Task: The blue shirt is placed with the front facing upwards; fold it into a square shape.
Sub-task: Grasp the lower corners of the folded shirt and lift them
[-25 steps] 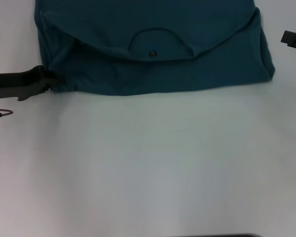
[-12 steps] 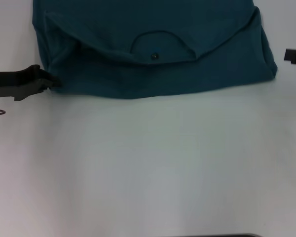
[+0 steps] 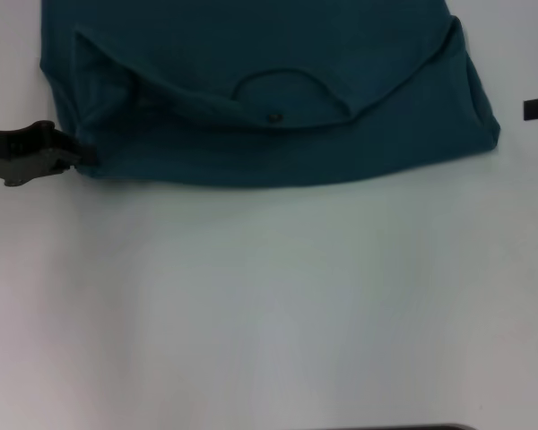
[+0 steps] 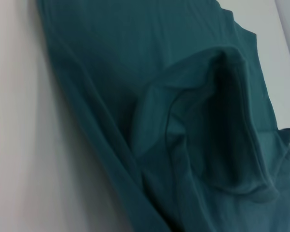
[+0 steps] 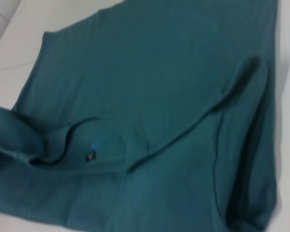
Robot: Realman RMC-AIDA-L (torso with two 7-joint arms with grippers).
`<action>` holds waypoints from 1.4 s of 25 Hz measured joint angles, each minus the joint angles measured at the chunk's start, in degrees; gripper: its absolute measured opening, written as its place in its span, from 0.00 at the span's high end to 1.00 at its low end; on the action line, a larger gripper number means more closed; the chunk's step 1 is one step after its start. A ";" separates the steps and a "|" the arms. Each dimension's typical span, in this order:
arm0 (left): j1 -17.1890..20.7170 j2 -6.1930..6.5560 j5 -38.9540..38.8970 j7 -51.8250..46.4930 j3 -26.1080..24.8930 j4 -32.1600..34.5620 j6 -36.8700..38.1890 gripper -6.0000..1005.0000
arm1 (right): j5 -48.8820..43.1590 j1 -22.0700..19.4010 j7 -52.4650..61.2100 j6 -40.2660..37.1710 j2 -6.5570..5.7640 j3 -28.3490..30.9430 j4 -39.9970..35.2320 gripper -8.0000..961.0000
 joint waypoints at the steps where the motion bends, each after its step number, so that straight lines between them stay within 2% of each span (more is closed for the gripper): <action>1: 0.00 0.00 0.00 0.00 0.00 0.00 0.00 0.96 | -0.12 0.37 0.29 1.03 0.55 -0.08 0.21 0.50; 7: 0.14 0.22 0.00 -0.08 -0.03 -0.45 1.48 0.96 | -2.27 2.26 1.46 7.88 3.22 -2.53 2.45 0.50; 16: -0.47 -0.21 -0.02 -0.06 -0.04 -0.46 1.10 0.95 | -3.37 3.98 1.95 18.16 5.41 -4.35 7.44 0.51; 29: -1.26 -0.26 -0.37 -0.06 -0.50 -0.46 0.83 0.95 | -3.70 4.99 2.01 19.30 5.92 -5.65 10.34 0.52; 35: -1.35 -0.29 -0.37 -0.08 -0.41 -0.46 0.63 0.95 | -3.62 5.12 2.93 18.58 5.37 -6.69 10.79 0.53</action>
